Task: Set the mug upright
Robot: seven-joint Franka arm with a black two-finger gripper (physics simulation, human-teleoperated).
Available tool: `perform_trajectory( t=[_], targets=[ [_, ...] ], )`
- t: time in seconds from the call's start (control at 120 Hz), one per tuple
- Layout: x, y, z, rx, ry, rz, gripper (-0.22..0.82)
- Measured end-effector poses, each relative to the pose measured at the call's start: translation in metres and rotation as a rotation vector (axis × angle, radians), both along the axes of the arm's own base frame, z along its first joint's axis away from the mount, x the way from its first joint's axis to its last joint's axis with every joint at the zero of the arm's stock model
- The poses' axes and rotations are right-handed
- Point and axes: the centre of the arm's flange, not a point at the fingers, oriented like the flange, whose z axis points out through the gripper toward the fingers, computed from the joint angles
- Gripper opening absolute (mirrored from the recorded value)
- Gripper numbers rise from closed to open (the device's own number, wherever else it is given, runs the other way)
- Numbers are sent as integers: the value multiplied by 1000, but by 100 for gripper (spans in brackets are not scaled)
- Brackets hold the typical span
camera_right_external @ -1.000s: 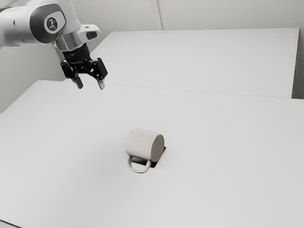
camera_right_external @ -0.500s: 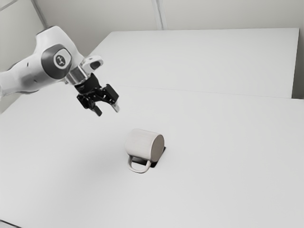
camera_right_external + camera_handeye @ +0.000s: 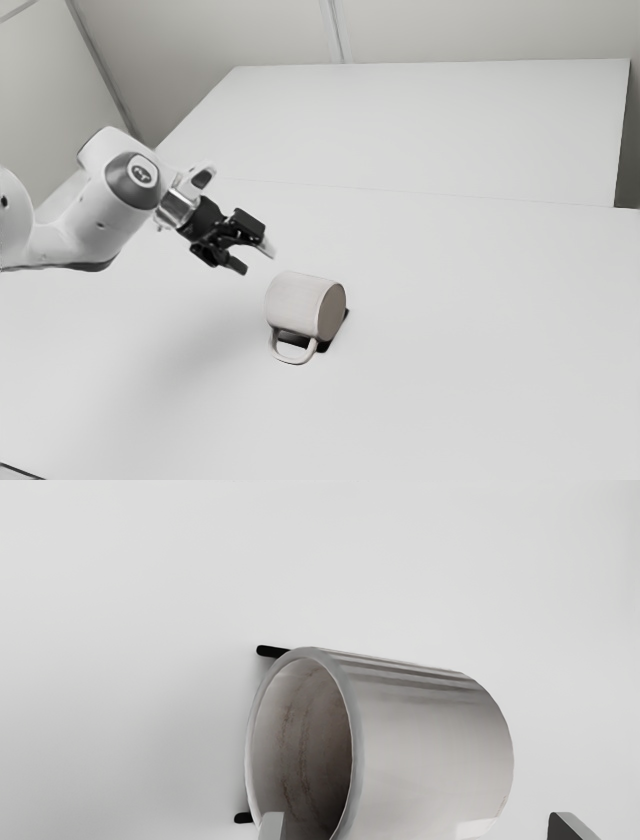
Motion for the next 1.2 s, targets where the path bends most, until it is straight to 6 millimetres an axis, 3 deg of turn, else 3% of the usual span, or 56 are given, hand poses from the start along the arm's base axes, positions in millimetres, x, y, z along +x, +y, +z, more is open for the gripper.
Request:
perform_trajectory(
  t=[0.267,0.533,0.983,1.2],
  targets=[
    [-3,-3,-28,-126,-22,-31,57],
    [-7,6,-53,-216,-1,-67,57],
    [-5,-6,-89,-370,-87,-109,56],
    [-5,-13,-99,-434,-139,-138,51]
  ],
)
